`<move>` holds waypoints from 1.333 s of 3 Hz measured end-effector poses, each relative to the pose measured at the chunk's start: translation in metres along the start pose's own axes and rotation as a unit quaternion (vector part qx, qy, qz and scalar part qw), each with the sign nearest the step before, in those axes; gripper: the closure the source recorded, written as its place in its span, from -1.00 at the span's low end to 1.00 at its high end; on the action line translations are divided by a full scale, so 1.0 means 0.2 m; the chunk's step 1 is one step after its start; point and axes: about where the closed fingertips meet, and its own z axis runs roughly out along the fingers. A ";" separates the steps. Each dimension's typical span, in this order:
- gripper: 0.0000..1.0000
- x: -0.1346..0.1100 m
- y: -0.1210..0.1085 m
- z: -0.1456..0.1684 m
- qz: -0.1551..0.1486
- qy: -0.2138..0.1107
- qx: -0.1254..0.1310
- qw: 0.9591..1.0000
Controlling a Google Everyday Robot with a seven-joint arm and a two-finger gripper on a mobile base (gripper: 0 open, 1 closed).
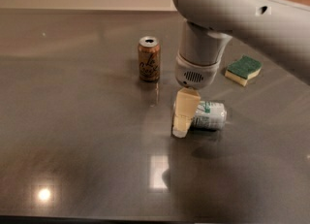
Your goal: Place 7up can upright
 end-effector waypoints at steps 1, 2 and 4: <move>-1.00 0.06 0.04 0.05 -0.010 0.008 -0.001 1.000; -0.62 0.27 0.11 0.17 -0.029 0.014 -0.012 0.999; 0.27 0.37 0.12 0.18 -0.043 0.018 -0.019 0.999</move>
Offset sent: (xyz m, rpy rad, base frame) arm -0.0730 -0.1057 -0.0850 -0.0488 0.0780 0.1583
